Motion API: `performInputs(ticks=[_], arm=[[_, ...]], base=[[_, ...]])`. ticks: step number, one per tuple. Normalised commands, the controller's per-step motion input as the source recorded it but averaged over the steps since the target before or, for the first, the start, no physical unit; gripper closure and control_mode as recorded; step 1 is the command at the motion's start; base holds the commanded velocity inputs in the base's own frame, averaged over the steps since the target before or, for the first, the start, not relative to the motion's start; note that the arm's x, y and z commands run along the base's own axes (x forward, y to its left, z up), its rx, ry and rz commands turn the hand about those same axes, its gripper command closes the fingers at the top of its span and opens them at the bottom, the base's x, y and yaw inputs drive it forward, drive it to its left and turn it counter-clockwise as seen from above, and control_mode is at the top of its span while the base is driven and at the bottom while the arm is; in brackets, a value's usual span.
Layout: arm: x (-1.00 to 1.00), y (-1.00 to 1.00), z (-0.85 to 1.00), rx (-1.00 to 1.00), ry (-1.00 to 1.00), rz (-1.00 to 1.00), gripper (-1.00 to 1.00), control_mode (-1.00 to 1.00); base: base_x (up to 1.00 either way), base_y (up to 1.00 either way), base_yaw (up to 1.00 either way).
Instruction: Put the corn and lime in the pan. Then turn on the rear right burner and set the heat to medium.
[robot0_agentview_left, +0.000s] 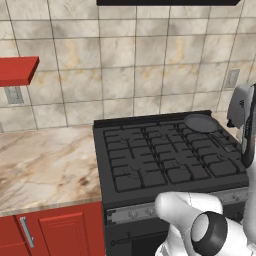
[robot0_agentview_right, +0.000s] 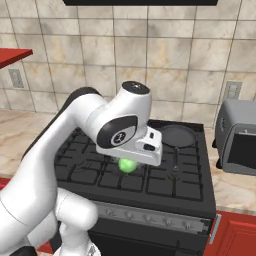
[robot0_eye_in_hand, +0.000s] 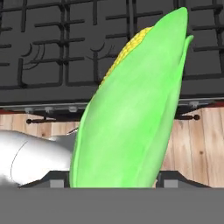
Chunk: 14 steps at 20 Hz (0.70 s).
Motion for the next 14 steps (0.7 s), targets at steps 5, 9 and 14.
performInputs(ticks=[5, 9, 14], arm=[[0.91, 0.35, 0.0, -0.02, 0.17, -0.26, 1.0, -1.0], [0.9, 0.01, -0.08, 0.0, 0.06, -0.24, 1.0, -1.0], [0.94, 0.0, -0.11, 0.0, 0.0, -0.18, 1.0, -1.0]], base=[[0.0, 0.0, 0.0], [0.0, 0.0, 0.0], [0.0, 0.0, 0.0]])
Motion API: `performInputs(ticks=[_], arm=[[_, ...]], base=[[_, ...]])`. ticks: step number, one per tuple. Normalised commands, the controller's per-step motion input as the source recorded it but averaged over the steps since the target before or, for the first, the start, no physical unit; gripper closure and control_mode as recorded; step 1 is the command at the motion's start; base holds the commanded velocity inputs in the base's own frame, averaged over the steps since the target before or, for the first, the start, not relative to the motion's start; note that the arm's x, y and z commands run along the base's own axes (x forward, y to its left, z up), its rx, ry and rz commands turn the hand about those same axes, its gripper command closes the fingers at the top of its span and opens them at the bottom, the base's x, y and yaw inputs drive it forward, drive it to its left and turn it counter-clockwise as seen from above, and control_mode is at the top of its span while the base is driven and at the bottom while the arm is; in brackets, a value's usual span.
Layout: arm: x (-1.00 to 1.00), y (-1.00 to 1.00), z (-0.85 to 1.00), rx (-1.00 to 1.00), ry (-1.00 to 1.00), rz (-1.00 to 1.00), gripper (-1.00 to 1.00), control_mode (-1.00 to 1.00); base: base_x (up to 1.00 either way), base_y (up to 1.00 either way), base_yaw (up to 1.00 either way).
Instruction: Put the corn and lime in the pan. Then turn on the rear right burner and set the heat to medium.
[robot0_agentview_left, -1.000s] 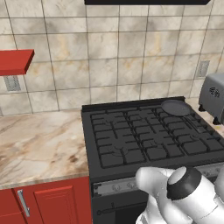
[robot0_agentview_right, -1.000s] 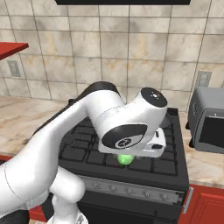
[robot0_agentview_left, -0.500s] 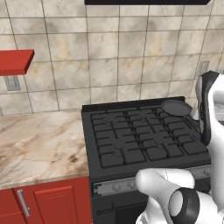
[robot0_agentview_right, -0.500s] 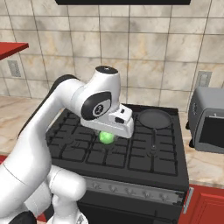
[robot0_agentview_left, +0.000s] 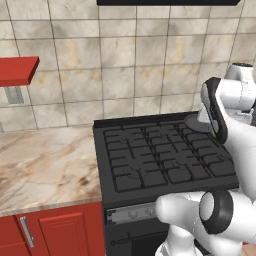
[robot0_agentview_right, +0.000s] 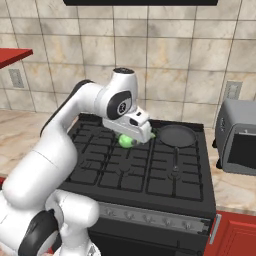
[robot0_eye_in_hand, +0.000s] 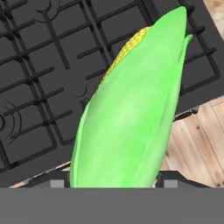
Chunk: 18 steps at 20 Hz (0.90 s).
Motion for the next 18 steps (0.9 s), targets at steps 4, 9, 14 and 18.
performInputs(ticks=[4, 9, 14, 18], arm=[[0.97, -0.07, -0.27, 0.0, 0.0, -0.12, 1.0, -1.0], [1.0, -0.3, -0.42, 0.0, 0.0, -0.15, 1.0, -1.0], [0.77, -0.38, -0.1, 0.0, 0.0, -0.17, 1.0, -1.0], [0.7, -0.36, 0.0, 0.0, 0.0, -0.12, 1.0, -1.0]], base=[[0.0, 0.0, 0.0], [0.0, 0.0, 0.0], [0.0, 0.0, 0.0], [0.0, 0.0, 0.0]])
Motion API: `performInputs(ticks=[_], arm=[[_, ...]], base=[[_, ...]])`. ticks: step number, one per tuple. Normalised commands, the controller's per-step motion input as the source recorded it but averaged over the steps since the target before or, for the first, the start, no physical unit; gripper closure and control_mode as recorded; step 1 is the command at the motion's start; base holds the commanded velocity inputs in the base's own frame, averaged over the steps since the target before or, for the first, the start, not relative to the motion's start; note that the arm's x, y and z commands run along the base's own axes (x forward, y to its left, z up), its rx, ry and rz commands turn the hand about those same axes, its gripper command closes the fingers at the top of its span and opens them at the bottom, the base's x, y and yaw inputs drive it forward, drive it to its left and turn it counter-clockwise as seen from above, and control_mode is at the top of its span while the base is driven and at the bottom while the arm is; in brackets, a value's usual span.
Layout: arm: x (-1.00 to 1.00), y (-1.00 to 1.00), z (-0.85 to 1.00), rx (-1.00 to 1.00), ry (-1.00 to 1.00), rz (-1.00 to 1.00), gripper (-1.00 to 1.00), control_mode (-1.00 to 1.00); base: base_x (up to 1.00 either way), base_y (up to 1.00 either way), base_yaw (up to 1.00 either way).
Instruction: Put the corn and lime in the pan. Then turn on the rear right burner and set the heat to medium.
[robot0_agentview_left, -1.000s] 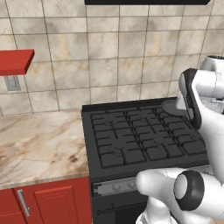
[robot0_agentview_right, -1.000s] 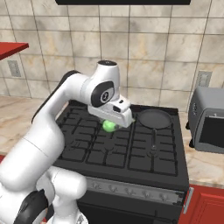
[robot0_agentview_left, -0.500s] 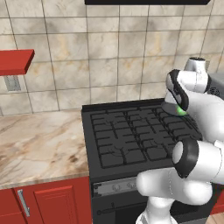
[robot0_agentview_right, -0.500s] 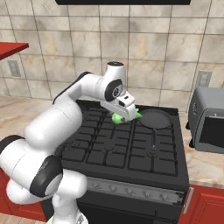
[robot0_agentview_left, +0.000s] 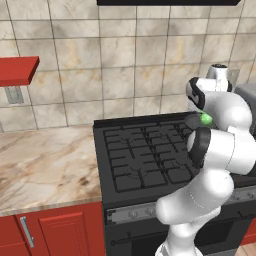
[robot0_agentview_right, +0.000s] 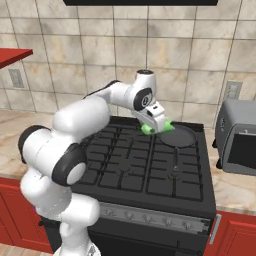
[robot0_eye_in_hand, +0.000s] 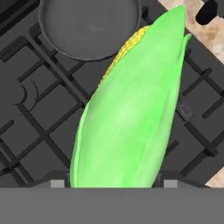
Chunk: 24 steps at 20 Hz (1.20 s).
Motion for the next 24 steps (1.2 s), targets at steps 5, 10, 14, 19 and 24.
performInputs(ticks=[5, 10, 14, 19, 24], arm=[[0.66, -0.4, -0.06, 0.0, 0.0, -0.06, 1.0, -1.0], [0.21, -0.17, -0.48, 0.03, 0.0, -0.01, 1.0, -1.0], [0.15, -0.03, -0.57, 0.06, -0.01, 0.0, 1.0, -1.0], [0.32, 0.0, -0.48, 0.05, 0.0, 0.0, 1.0, -1.0], [0.43, -0.08, -0.09, 0.0, 0.0, 0.0, 1.0, -1.0]], base=[[0.0, 0.0, 0.0], [0.0, 0.0, 0.0], [0.0, 0.0, 0.0], [0.0, 0.0, 0.0], [0.0, 0.0, 0.0]])
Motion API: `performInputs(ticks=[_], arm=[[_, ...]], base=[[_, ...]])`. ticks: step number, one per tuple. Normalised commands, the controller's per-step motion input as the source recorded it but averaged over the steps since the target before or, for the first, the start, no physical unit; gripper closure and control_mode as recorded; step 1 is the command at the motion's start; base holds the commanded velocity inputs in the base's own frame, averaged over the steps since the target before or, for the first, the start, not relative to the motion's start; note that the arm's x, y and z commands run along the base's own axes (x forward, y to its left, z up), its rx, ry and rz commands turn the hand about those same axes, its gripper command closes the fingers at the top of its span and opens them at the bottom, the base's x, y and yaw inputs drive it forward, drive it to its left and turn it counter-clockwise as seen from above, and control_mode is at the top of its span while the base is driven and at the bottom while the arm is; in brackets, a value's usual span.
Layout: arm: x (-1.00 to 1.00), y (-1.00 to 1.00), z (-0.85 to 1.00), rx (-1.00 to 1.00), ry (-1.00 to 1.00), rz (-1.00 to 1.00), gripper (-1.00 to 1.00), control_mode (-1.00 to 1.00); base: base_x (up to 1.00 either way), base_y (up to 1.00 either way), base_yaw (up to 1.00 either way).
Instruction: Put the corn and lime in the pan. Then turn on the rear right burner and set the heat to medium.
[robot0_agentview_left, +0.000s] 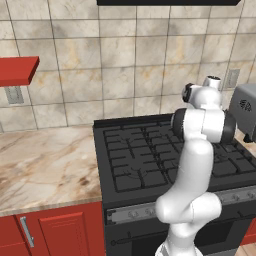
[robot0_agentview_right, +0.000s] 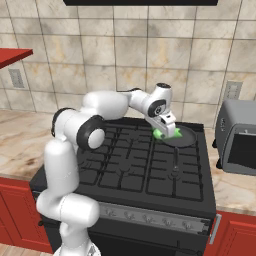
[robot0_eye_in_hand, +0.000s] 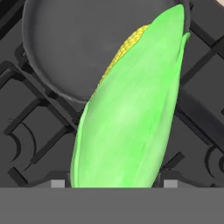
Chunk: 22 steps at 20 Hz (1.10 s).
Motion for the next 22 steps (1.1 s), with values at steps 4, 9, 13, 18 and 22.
performInputs(ticks=[4, 9, 13, 18, 22], arm=[[0.6, -0.25, -0.05, 0.0, 0.0, 0.0, 1.0, -1.0], [0.33, -0.23, -0.06, 0.0, 0.0, 0.0, 1.0, -1.0], [0.24, -0.19, -0.07, 0.0, 0.0, 0.0, 1.0, -1.0], [0.24, -0.02, -0.11, 0.01, 0.0, 0.0, 1.0, -1.0], [0.16, 0.0, -0.29, 0.02, 0.0, 0.0, 1.0, -1.0]], base=[[0.0, 0.0, 0.0], [0.0, 0.0, 0.0], [0.0, 0.0, 0.0], [0.0, 0.0, 0.0], [0.0, 0.0, 0.0]])
